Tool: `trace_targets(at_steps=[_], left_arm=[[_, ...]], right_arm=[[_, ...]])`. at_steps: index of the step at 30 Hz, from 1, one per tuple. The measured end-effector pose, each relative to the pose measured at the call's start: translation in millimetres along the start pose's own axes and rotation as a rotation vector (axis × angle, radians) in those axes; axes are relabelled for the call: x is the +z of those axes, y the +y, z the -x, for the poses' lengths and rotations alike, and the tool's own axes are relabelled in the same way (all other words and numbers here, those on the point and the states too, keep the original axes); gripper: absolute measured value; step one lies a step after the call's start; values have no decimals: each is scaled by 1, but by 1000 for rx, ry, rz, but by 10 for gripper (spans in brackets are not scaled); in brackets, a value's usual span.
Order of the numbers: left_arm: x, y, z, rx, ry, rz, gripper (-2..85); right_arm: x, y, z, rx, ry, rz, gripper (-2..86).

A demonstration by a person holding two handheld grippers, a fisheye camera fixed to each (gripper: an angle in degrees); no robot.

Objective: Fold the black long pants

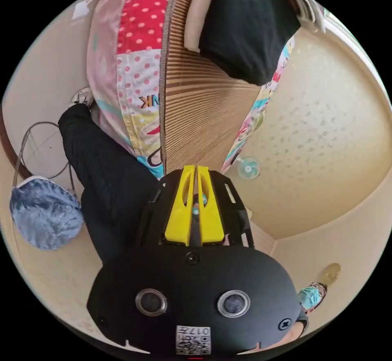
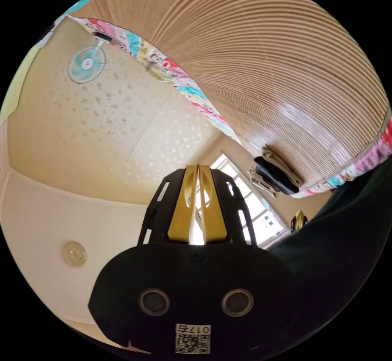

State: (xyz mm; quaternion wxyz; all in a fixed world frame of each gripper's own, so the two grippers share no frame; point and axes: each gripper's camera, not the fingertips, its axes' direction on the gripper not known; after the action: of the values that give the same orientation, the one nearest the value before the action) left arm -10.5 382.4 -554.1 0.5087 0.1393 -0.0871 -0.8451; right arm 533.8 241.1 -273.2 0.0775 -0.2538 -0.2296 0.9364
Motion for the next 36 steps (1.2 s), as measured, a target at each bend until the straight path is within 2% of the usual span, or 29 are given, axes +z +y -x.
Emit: trace_targets(at_steps=[3, 7, 10, 13, 15, 18, 22, 25, 28, 32, 34, 36], left_arm=[[6, -1, -35, 101, -335, 117, -9], [7, 2, -82, 227, -674, 132, -6], [7, 4, -124, 313, -741, 37, -1], [16, 1, -159, 333, -663, -70, 21], [29, 3, -182, 351, -664, -127, 52], [65, 10, -224, 411, -778, -177, 109], [119, 27, -276, 555, -966, -259, 159], [153, 25, -300, 567, -948, -212, 186], [173, 34, -341, 609, -898, -241, 207], [201, 32, -377, 639, -1058, -209, 183], [227, 16, -375, 596, -1251, -121, 139], [241, 14, -372, 622, -1295, -96, 123]], right_arm=[[4, -9, -18, 82, 166, 105, 6], [-14, -14, -3, -45, 320, 65, 5], [-43, -8, -6, -102, 502, 43, 5], [-94, 20, -34, 15, 785, -144, 4], [-126, 48, -60, 66, 849, -253, 4], [-173, 107, -122, 148, 798, -382, 3], [-219, 204, -239, 372, 565, -540, 4], [-221, 273, -315, 530, 371, -669, 3], [-201, 314, -366, 605, 160, -756, 3], [-175, 311, -378, 567, -5, -820, 2], [-173, 292, -362, 514, -30, -829, 2], [-173, 263, -333, 430, 2, -801, 2]])
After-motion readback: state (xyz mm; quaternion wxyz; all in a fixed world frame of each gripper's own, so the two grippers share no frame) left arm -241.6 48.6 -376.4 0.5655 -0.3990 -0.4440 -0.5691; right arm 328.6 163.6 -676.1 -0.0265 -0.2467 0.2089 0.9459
